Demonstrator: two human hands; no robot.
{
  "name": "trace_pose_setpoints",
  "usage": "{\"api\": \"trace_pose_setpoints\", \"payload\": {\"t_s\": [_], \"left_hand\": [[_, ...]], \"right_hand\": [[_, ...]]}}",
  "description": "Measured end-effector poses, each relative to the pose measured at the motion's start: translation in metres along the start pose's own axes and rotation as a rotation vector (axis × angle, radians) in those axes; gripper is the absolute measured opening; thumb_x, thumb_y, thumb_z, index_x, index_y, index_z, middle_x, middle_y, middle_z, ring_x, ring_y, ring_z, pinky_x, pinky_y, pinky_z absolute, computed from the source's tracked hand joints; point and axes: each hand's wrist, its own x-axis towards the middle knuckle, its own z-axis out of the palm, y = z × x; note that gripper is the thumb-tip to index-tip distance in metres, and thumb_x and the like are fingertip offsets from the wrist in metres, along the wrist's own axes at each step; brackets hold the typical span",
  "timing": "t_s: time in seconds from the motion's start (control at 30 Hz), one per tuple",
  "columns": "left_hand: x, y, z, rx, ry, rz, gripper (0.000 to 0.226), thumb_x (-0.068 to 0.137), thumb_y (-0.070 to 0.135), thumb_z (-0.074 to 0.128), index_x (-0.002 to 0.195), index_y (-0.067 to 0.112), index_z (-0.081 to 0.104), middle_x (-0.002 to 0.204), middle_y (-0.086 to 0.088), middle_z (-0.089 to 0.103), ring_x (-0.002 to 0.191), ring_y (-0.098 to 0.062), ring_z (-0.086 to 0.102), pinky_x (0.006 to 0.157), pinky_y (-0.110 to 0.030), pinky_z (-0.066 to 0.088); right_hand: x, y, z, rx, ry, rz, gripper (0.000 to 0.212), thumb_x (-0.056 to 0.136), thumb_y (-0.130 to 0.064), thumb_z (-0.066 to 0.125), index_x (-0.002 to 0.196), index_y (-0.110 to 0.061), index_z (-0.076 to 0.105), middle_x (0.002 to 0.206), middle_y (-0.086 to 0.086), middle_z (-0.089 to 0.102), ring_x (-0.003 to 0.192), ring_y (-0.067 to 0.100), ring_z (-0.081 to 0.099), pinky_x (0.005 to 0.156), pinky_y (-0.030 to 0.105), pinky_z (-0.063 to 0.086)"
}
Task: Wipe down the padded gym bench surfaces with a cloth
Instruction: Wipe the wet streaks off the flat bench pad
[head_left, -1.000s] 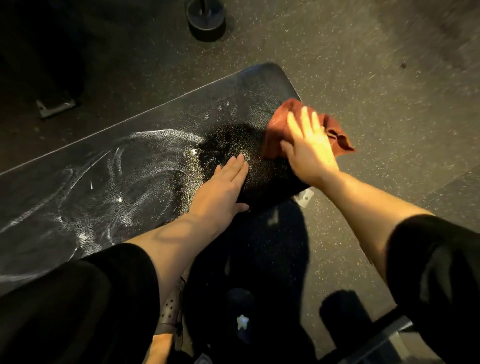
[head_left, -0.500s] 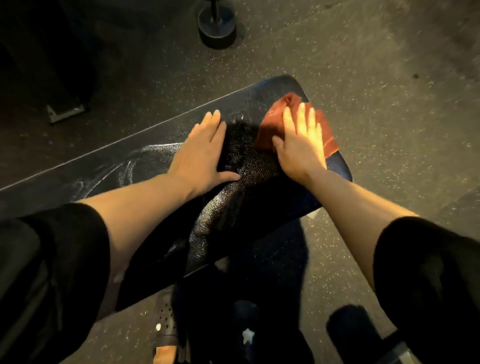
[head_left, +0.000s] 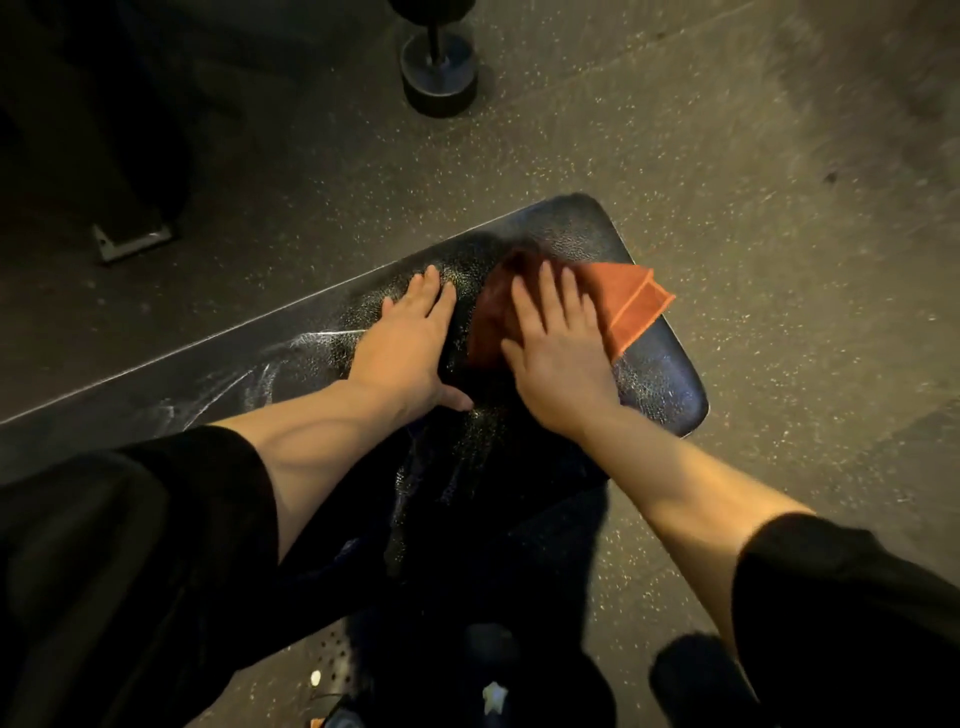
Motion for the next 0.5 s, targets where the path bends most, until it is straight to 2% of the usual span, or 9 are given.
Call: {"api": "trace_pose_setpoints", "payload": {"t_s": [0.17, 0.33, 0.4, 0.5], "left_hand": [[0.001, -0.001, 0.002, -0.022, 0.009, 0.013, 0.131, 0.061, 0.048, 0.084, 0.152, 0.01, -0.002, 0.159, -0.009, -0.012, 0.147, -0.021, -0.009, 0.118, -0.037, 0.0], [0.0, -0.005, 0.005, -0.067, 0.025, 0.023, 0.13, 0.062, 0.046, 0.084, 0.152, 0.011, -0.003, 0.159, -0.007, -0.013, 0.146, -0.02, -0.011, 0.117, -0.036, -0.005], [0.0, -0.004, 0.004, -0.072, 0.026, 0.017, 0.129, 0.063, 0.046, 0.083, 0.152, 0.011, -0.004, 0.159, -0.008, -0.014, 0.146, -0.021, -0.011, 0.117, -0.037, -0.005], [0.0, -0.004, 0.004, -0.084, 0.026, 0.017, 0.129, 0.062, 0.045, 0.084, 0.152, 0.011, -0.003, 0.159, -0.007, -0.014, 0.146, -0.02, -0.012, 0.117, -0.037, -0.005]], "right_hand": [[0.035, 0.025, -0.013, -0.045, -0.063, -0.089, 0.062, 0.1, -0.042, 0.034, 0.153, -0.022, 0.007, 0.161, 0.007, -0.006, 0.147, 0.027, -0.008, 0.118, 0.047, 0.001], [0.053, 0.002, -0.014, 0.029, -0.037, 0.09, 0.062, 0.1, -0.043, 0.029, 0.153, -0.024, 0.003, 0.16, 0.005, -0.012, 0.146, 0.025, -0.015, 0.117, 0.048, -0.007], [0.042, -0.007, -0.008, -0.035, -0.052, 0.01, 0.062, 0.1, -0.044, 0.028, 0.153, -0.024, 0.002, 0.16, 0.007, -0.012, 0.146, 0.026, -0.014, 0.117, 0.048, -0.006], [0.046, 0.013, -0.016, -0.043, -0.074, -0.171, 0.06, 0.1, -0.043, 0.035, 0.152, -0.027, 0.01, 0.161, 0.004, -0.005, 0.147, 0.025, -0.007, 0.117, 0.046, -0.001]]}}
